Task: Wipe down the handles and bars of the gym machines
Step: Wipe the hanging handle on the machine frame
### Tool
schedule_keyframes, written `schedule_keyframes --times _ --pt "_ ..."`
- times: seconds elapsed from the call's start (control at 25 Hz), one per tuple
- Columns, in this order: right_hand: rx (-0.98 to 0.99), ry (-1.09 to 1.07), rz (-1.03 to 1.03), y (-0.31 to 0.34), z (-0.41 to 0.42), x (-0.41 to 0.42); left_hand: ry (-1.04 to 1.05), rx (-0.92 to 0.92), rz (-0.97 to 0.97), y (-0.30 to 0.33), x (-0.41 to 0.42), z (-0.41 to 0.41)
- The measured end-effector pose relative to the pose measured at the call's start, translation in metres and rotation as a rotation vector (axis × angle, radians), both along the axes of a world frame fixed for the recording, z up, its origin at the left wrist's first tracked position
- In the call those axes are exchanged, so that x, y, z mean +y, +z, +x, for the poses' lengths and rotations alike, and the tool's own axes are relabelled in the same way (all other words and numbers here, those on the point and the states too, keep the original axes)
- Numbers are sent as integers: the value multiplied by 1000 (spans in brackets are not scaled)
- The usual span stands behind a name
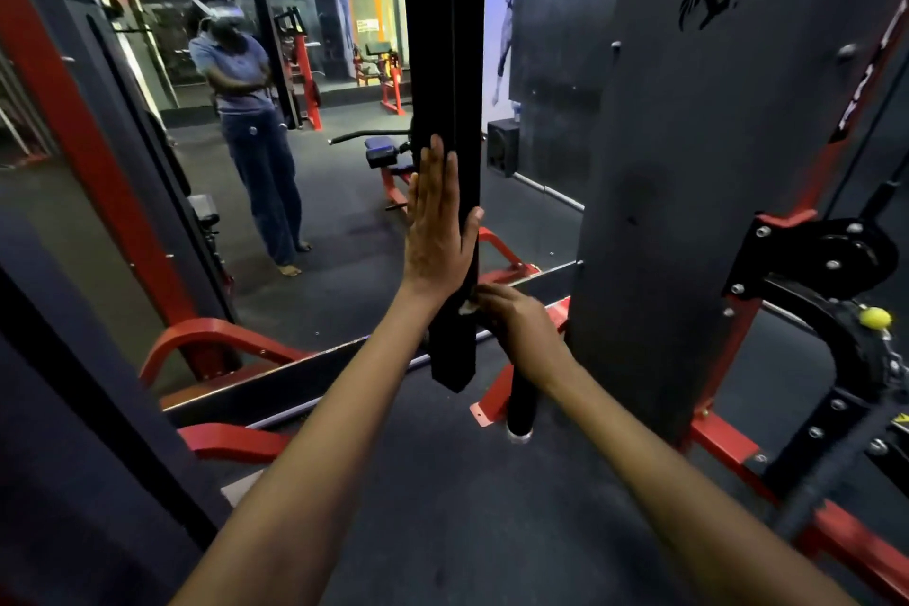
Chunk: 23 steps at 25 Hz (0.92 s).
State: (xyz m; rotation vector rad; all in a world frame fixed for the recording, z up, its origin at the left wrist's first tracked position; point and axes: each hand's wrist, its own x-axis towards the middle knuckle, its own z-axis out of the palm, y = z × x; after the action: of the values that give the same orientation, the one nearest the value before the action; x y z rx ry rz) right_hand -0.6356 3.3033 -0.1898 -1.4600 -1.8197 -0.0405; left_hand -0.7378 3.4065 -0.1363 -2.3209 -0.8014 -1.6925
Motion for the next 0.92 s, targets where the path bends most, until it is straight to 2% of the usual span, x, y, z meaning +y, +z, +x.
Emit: schedule_keyframes --times 0.08,0.16,0.24,0.36,0.48,0.64,0.8,0.92 --pt "15 -75 -33 -26 14 -28 -50 -34 60 -5 8 1" --pt "10 -210 18 -49 33 -57 -78 -60 71 -8 14 3" --pt "21 -275 83 -46 44 -56 -99 -86 74 -12 17 6" --pt "27 -155 49 -4 14 -7 -136 -78 89 -12 22 6" --pt "-95 -45 46 -17 -6 3 -169 -57 94 -14 26 5" --pt "-283 -97 152 -59 27 -58 -179 -64 97 -18 28 7" --pt "-173 -167 91 -26 -5 -4 -172 -72 105 -15 30 9" --pt "-317 -111 5 -27 -9 3 -181 -53 115 -17 30 8"
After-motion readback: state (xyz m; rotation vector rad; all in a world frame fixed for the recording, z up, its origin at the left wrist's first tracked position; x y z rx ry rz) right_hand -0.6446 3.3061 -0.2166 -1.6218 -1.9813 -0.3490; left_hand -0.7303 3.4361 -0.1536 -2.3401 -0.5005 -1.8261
